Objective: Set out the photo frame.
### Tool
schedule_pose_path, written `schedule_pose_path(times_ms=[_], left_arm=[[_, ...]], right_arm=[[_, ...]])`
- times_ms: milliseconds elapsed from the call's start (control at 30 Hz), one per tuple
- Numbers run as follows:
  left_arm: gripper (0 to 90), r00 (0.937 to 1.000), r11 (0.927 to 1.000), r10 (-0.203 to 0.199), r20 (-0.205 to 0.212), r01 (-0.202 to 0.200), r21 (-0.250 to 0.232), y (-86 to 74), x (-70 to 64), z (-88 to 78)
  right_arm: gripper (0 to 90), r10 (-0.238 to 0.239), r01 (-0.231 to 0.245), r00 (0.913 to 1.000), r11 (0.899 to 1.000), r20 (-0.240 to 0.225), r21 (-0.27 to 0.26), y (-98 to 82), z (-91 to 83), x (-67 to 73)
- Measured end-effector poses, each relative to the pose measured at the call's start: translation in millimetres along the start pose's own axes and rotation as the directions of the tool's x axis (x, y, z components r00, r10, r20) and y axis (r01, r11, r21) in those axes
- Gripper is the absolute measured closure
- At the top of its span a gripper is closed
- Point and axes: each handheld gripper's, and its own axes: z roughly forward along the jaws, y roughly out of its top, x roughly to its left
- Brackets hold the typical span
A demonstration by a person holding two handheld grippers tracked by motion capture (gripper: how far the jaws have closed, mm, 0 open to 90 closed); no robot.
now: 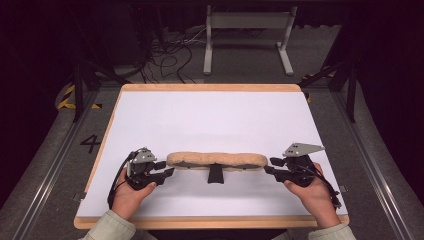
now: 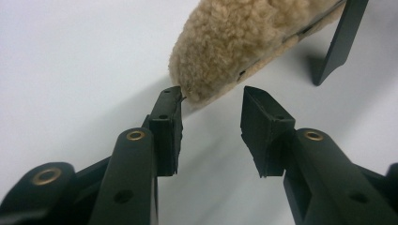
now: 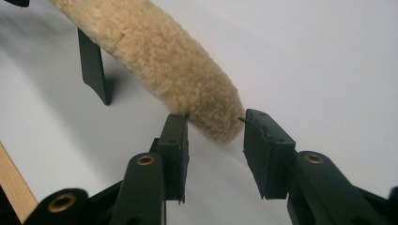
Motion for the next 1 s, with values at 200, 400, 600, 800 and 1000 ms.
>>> schedule_pose_path(times_ms=[200,400,600,800,1000], left_arm=[[72.3,0.9998,0.9998,0.017,0.007,-0.017,0.002,-1.1,-5.7,-13.3],[85.8,0.9962,0.9968,0.077,0.041,-0.077,0.020,2.8,-13.6,-16.8],[90.0,0.9850,0.9819,0.171,0.025,-0.172,0.078,6.0,-26.0,-9.3],[90.0,0.9827,0.9760,0.184,0.020,-0.185,0.115,7.6,-25.4,1.3],[90.0,0.9843,0.9743,0.174,0.027,-0.176,0.140,9.0,-21.3,17.5]], right_arm=[[68.5,-0.039,0.039,0.9991,0.999,0.014,0.000,0.2,-4.9,-0.1],[76.0,-0.051,0.051,0.9985,0.999,0.020,-0.001,0.0,-9.6,-2.5],[78.7,-0.044,0.044,0.9984,0.999,0.035,0.000,-0.6,-10.7,-5.0],[82.4,-0.043,0.042,0.9982,0.999,0.043,0.003,-1.2,-9.0,-5.9],[83.8,-0.032,0.032,0.9984,0.999,0.046,0.010,-4.0,-7.3,-8.0]])
